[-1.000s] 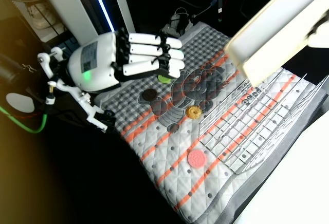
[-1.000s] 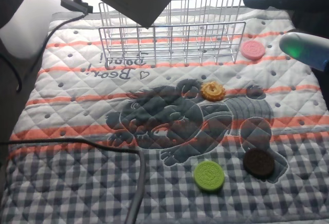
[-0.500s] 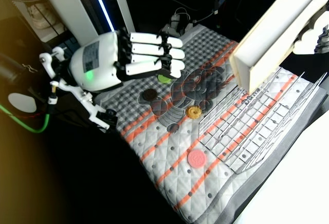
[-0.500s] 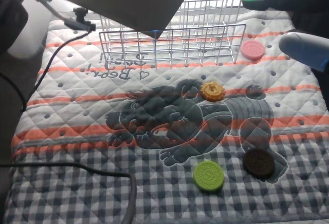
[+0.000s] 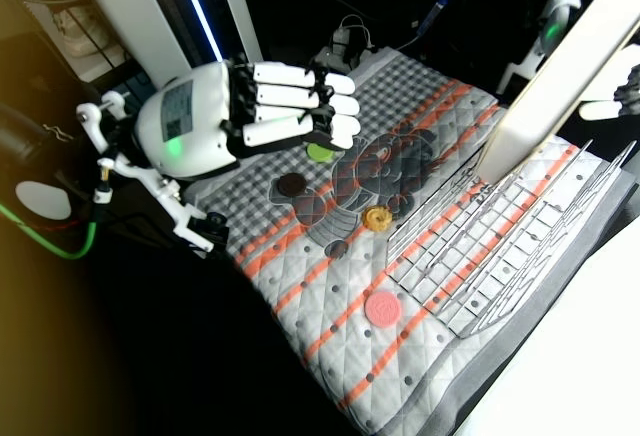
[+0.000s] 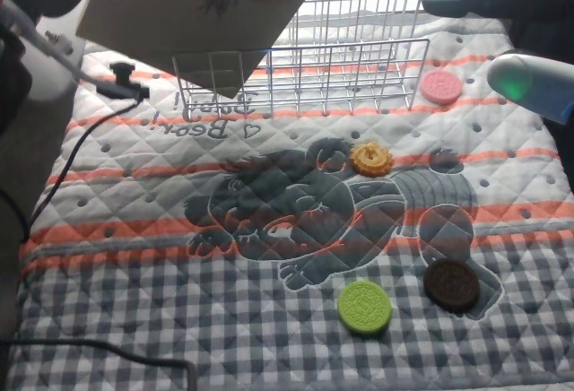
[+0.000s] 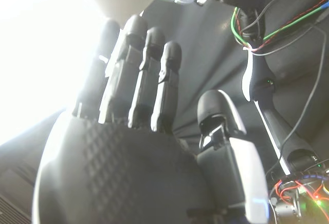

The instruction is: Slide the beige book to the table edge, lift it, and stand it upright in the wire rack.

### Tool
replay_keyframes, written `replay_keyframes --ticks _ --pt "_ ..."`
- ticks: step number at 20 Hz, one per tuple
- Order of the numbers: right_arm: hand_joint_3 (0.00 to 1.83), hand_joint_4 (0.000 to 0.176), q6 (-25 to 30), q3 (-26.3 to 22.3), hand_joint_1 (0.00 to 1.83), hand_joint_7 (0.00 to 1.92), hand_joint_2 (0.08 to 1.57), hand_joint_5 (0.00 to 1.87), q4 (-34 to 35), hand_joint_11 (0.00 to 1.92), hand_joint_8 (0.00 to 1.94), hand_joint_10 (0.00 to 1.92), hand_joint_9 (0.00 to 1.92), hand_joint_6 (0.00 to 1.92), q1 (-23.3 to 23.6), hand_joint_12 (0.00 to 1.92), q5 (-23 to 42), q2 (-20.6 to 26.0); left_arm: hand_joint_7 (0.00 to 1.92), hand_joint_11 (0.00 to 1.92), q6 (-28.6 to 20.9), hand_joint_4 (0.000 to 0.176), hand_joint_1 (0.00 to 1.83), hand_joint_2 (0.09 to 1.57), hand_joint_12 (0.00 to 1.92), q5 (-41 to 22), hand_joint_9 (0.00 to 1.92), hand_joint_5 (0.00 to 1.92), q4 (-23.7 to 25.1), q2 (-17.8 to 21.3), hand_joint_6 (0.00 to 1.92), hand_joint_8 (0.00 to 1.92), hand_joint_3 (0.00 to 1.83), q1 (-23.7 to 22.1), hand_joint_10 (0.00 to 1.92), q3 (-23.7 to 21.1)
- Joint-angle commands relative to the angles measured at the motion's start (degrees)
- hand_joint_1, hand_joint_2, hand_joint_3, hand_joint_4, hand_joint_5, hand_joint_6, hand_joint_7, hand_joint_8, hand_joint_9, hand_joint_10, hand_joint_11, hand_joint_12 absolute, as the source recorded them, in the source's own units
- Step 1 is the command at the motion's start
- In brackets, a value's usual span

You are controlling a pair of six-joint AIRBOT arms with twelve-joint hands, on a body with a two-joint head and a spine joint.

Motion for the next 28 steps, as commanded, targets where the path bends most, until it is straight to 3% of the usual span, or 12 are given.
replay_keyframes --ticks 1,4,7,11,13,14,15,16,17,22,23,28 --pt "0.0 0.0 0.4 0.0 0.14 0.67 1.46 0.6 1.9 0.14 0.01 0.01 0.65 0.0 0.9 1.06 6.7 0.0 0.66 0.42 -1.0 0.043 1.07 1.18 1.05 -8.1 0.74 0.72 -2.7 0.9 0.13 0.19 0.0 -0.1 0.25 -0.1" --pt "0.0 0.0 0.4 -0.1 0.17 0.67 1.44 0.61 1.9 0.16 0.0 0.0 0.64 0.0 0.9 0.98 6.7 0.0 0.61 0.24 -1.0 0.06 1.04 1.16 1.02 -8.8 0.71 0.61 -4.4 1.1 0.0 0.0 0.0 2.0 0.03 -0.8" --pt "0.0 0.0 0.4 -0.1 0.19 0.67 1.44 0.61 2.0 0.15 0.0 0.0 0.63 0.0 0.9 0.96 6.7 0.0 0.56 0.07 -1.3 0.102 1.0 1.14 1.17 -9.1 0.65 0.57 -5.9 1.2 0.0 0.0 0.0 3.9 0.0 -1.3" --pt "0.0 0.0 0.4 -0.3 0.15 0.68 1.44 0.63 2.0 0.21 0.0 0.01 0.65 0.01 0.9 0.92 6.7 0.0 0.54 0.05 -1.5 0.076 0.97 1.13 1.19 -9.7 0.65 0.54 -7.3 2.7 0.0 0.0 0.0 5.9 0.0 -2.8" --pt "0.0 0.0 0.4 -0.3 0.15 0.68 1.44 0.63 2.1 0.23 0.0 0.01 0.66 0.0 0.9 0.92 6.7 0.0 0.53 0.02 -1.5 0.095 0.92 1.13 1.18 -10.3 0.61 0.51 -7.7 3.7 0.0 0.0 0.0 6.7 0.0 -4.0" --pt "0.0 0.0 0.4 -0.4 0.18 0.66 1.45 0.62 2.1 0.23 0.0 0.0 0.65 0.0 0.9 0.93 6.7 -0.1 0.42 0.0 -1.4 0.126 0.87 1.14 1.12 -10.5 0.51 0.42 -7.8 4.4 0.0 0.0 0.0 7.3 0.0 -4.7" --pt "0.0 0.0 0.4 -0.4 0.18 0.66 1.45 0.62 2.1 0.23 0.0 0.0 0.65 0.0 0.9 0.93 6.7 -0.1 0.42 0.0 -1.2 0.126 0.87 1.14 1.12 -10.5 0.51 0.42 -7.8 4.7 0.0 0.0 0.0 7.5 0.0 -5.1" --pt "0.0 0.0 0.4 -0.5 0.2 0.67 1.44 0.63 2.2 0.23 0.0 0.0 0.65 0.0 0.9 0.94 6.7 0.0 0.31 0.0 -0.3 0.162 0.81 1.16 0.93 -10.3 0.38 0.34 -7.9 5.6 0.0 0.0 0.0 7.8 0.0 -6.1" --pt "0.0 0.0 0.4 -0.5 0.2 0.66 1.44 0.62 2.2 0.22 0.0 0.0 0.65 0.0 0.9 0.95 6.6 0.0 0.25 0.0 0.5 0.173 0.76 1.16 0.74 -10.2 0.28 0.29 -8.0 6.2 0.0 0.0 0.0 8.0 0.0 -7.0" --pt "0.0 0.0 0.1 -1.1 0.19 0.64 1.44 0.62 2.5 0.23 0.0 0.0 0.62 0.0 0.9 0.92 6.2 0.7 0.0 0.0 2.0 0.166 0.66 1.14 0.02 -13.4 0.01 0.05 -9.2 9.7 0.0 0.0 0.0 11.0 0.0 -12.8" --pt "0.0 0.0 0.1 -1.2 0.2 0.62 1.45 0.61 2.6 0.22 0.0 0.0 0.61 0.0 0.9 0.91 6.1 0.9 0.0 0.0 3.5 0.151 0.68 1.13 0.0 -14.0 0.0 0.02 -9.9 10.8 0.0 0.0 0.0 11.6 0.0 -14.3" --pt "0.0 0.0 -0.4 -2.0 0.23 0.61 1.41 0.61 3.0 0.22 0.0 0.0 0.59 0.0 0.9 0.92 6.0 1.5 0.0 0.0 4.6 0.176 0.63 1.05 0.0 -15.8 0.0 0.0 -12.4 12.3 0.0 0.0 0.0 14.1 0.0 -16.2"
